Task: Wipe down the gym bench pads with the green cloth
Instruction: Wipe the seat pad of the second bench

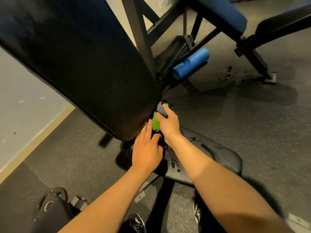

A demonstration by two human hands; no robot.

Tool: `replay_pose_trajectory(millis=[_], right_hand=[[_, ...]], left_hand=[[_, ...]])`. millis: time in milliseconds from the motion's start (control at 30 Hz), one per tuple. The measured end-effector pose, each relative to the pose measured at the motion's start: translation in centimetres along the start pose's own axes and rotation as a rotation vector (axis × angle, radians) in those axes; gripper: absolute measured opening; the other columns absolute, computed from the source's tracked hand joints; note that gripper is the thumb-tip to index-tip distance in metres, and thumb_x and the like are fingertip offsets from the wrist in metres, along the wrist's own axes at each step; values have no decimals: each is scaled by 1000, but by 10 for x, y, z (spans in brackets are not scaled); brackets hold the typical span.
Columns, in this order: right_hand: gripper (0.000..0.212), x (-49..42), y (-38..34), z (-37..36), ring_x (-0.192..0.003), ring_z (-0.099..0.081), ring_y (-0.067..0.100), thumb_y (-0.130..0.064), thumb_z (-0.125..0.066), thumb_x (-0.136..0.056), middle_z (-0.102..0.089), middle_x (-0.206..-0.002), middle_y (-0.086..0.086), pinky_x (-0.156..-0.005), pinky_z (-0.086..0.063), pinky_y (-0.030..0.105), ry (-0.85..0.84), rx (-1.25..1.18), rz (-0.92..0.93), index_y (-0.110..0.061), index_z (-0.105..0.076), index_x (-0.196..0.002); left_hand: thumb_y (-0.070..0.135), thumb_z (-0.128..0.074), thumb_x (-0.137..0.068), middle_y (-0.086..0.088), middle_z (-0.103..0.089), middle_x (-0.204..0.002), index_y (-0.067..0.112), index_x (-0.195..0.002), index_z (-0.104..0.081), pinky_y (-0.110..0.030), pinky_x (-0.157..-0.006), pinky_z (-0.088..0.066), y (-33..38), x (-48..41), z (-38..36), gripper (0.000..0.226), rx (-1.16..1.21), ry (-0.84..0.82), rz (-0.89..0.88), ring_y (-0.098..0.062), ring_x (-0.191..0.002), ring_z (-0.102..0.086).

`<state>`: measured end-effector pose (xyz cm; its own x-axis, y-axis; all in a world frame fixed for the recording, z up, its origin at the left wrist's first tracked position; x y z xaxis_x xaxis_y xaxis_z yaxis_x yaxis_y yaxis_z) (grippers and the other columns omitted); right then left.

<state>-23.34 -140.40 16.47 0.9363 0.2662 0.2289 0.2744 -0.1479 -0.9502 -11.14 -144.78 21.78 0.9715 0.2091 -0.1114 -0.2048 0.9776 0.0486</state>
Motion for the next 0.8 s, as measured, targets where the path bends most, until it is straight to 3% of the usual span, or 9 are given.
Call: replay_pose_trajectory(millis=[133, 200, 267, 300, 400, 500, 567, 633, 800], right_hand=[[36, 19, -1, -10, -105, -54, 6, -16, -59, -98, -46, -116, -4, -95, -44, 17, 55, 68, 113, -15, -54, -135], [22, 27, 31, -2, -98, -52, 10, -18, -59, -99, -43, -109, -1, -83, -45, 14, 181, -65, -14, -14, -55, -120], [17, 37, 70, 5, -98, -56, 20, -26, -62, -97, -48, -105, 4, -73, -47, 25, 322, -291, -249, -14, -51, -102], [19, 38, 87, 8, -99, -57, 24, -30, -62, -97, -49, -105, 6, -76, -49, 32, 355, -297, -317, -14, -52, -101], [36, 30, 100, 11, -110, -53, 28, -27, -50, -103, -44, -116, 6, -104, -42, 45, 270, 46, -312, -15, -54, -137], [45, 22, 107, 10, -130, -45, 33, -21, -43, -105, -41, -145, 8, -110, -39, 43, 168, 253, -351, -25, -41, -150], [46, 22, 103, 9, -133, -45, 32, -16, -43, -104, -42, -149, 10, -110, -39, 42, 176, 222, -357, -25, -42, -150], [46, 25, 86, 6, -131, -46, 30, -15, -42, -104, -42, -148, 9, -109, -39, 40, 188, 159, -286, -24, -43, -149], [42, 34, 2, -13, -118, -50, 12, -23, -48, -103, -47, -130, 1, -97, -38, 24, 50, 221, 135, -19, -48, -145]], left_hand=[[27, -65, -85, -12, -11, -167, 22, -125, -63, -43, -119, -25, -16, 25, -3, 41, -83, -18, 28, -26, -154, -9], [25, -68, -81, -13, -14, -166, 19, -123, -65, -46, -120, -25, -22, 30, -4, 42, -88, -8, 22, -28, -152, -14], [21, -68, -80, -12, -18, -165, 20, -117, -67, -47, -119, -28, -24, 31, -2, 37, -52, 24, 20, -28, -151, -17], [21, -68, -80, -11, -18, -165, 22, -113, -68, -47, -118, -29, -22, 31, -2, 33, -42, 30, 17, -28, -151, -17], [21, -66, -80, -10, -17, -166, 25, -102, -70, -46, -115, -31, -21, 30, -4, 22, -44, 41, 18, -28, -150, -17], [22, -66, -79, -9, -14, -166, 27, -97, -69, -45, -112, -32, -21, 29, -6, 18, -52, 48, 30, -27, -151, -15], [22, -66, -78, -10, -15, -166, 26, -94, -68, -46, -111, -33, -21, 29, -6, 16, -54, 61, 27, -27, -151, -14], [23, -67, -78, -11, -15, -166, 23, -92, -68, -47, -112, -33, -20, 28, -4, 14, -54, 66, 27, -28, -151, -14], [22, -68, -78, -12, -19, -165, 22, -87, -66, -50, -116, -29, -18, 31, 0, 9, -32, 93, 18, -28, -153, -13]])
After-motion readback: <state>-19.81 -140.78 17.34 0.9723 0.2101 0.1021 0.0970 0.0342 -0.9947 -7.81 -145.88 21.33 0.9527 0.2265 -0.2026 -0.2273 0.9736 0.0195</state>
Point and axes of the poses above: each hand's wrist, its own x-axis away from the middle knuckle, its own z-axis out of the back of the hand, y = z × x, the point moved 10 cm from there along -x, towards the middle knuckle
